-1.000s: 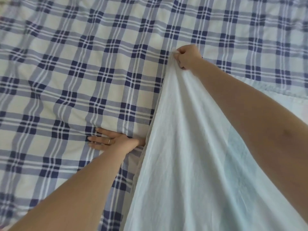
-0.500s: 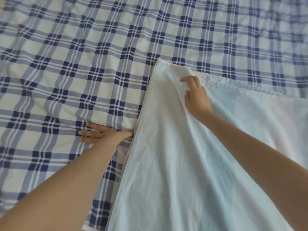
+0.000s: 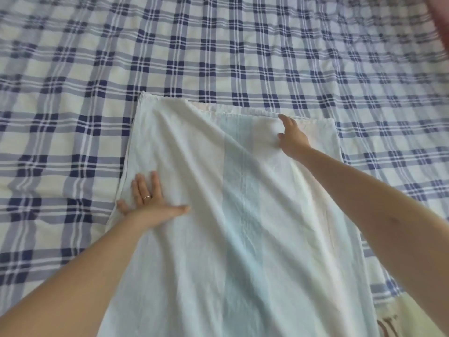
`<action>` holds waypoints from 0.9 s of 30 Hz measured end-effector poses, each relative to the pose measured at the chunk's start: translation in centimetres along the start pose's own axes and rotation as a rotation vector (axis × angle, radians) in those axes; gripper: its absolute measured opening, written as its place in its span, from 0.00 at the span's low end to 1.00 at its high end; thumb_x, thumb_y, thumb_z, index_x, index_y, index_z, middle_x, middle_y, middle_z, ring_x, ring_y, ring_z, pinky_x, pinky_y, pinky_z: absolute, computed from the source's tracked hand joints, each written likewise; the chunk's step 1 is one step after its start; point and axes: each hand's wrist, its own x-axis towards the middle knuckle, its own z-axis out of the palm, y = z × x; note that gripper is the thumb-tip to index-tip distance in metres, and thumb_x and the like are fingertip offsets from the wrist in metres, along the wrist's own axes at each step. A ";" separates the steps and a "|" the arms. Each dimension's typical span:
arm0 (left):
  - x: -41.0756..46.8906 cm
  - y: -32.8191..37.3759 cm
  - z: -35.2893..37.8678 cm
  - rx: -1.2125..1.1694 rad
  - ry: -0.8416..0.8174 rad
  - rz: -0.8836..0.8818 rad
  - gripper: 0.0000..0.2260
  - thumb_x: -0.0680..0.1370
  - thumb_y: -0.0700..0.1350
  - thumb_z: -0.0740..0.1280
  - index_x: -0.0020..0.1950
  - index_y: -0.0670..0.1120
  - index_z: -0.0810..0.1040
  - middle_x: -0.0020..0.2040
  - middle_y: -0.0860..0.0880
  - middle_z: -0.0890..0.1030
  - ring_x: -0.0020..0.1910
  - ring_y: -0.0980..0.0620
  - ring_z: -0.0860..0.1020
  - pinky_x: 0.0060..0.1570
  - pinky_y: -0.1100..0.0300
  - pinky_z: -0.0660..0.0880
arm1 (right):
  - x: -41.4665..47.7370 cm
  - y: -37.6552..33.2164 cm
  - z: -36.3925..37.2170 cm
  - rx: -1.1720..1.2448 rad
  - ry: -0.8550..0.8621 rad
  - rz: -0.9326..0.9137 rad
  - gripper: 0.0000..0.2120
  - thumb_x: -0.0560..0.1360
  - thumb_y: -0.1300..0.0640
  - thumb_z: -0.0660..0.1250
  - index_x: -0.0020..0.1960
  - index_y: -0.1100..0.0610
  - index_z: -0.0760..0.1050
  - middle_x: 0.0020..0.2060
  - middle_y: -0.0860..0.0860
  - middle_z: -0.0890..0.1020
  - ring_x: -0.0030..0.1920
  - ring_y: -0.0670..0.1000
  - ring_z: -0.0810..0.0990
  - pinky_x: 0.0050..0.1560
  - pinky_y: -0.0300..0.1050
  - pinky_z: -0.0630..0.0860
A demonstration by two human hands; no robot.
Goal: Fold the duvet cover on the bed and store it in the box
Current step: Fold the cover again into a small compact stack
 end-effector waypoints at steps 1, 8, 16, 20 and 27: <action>0.2 0.0 0.4 0.090 -0.020 -0.014 0.61 0.60 0.76 0.65 0.68 0.53 0.21 0.70 0.45 0.22 0.71 0.48 0.25 0.67 0.36 0.33 | 0.8 0.0 -0.1 -0.018 -0.009 0.006 0.26 0.80 0.62 0.56 0.76 0.51 0.56 0.74 0.49 0.62 0.62 0.58 0.74 0.48 0.44 0.70; 1.0 0.9 0.9 0.235 -0.053 -0.048 0.67 0.53 0.78 0.66 0.56 0.53 0.12 0.64 0.42 0.16 0.67 0.45 0.21 0.66 0.35 0.33 | 4.9 0.0 1.1 -0.008 0.040 0.042 0.17 0.78 0.55 0.65 0.65 0.55 0.67 0.62 0.57 0.70 0.52 0.57 0.75 0.44 0.47 0.70; 1.2 1.6 0.4 0.250 -0.073 -0.080 0.69 0.54 0.75 0.70 0.56 0.53 0.11 0.56 0.46 0.12 0.66 0.45 0.19 0.66 0.34 0.32 | 7.2 -0.1 -0.8 0.050 0.204 -0.008 0.06 0.75 0.62 0.63 0.51 0.56 0.75 0.49 0.54 0.80 0.47 0.58 0.80 0.42 0.47 0.73; 1.2 1.4 0.5 0.239 -0.085 -0.102 0.68 0.56 0.72 0.72 0.54 0.54 0.10 0.53 0.47 0.11 0.65 0.45 0.19 0.66 0.35 0.32 | 8.1 0.4 -0.8 0.222 0.268 0.158 0.09 0.74 0.67 0.59 0.46 0.54 0.71 0.35 0.48 0.74 0.40 0.59 0.81 0.45 0.54 0.80; 1.5 1.7 0.3 0.239 -0.059 -0.112 0.69 0.54 0.72 0.73 0.54 0.55 0.10 0.58 0.47 0.12 0.67 0.46 0.20 0.66 0.35 0.33 | 7.7 1.3 -0.5 0.334 0.210 0.014 0.14 0.78 0.59 0.59 0.63 0.51 0.69 0.53 0.47 0.77 0.41 0.49 0.75 0.37 0.44 0.72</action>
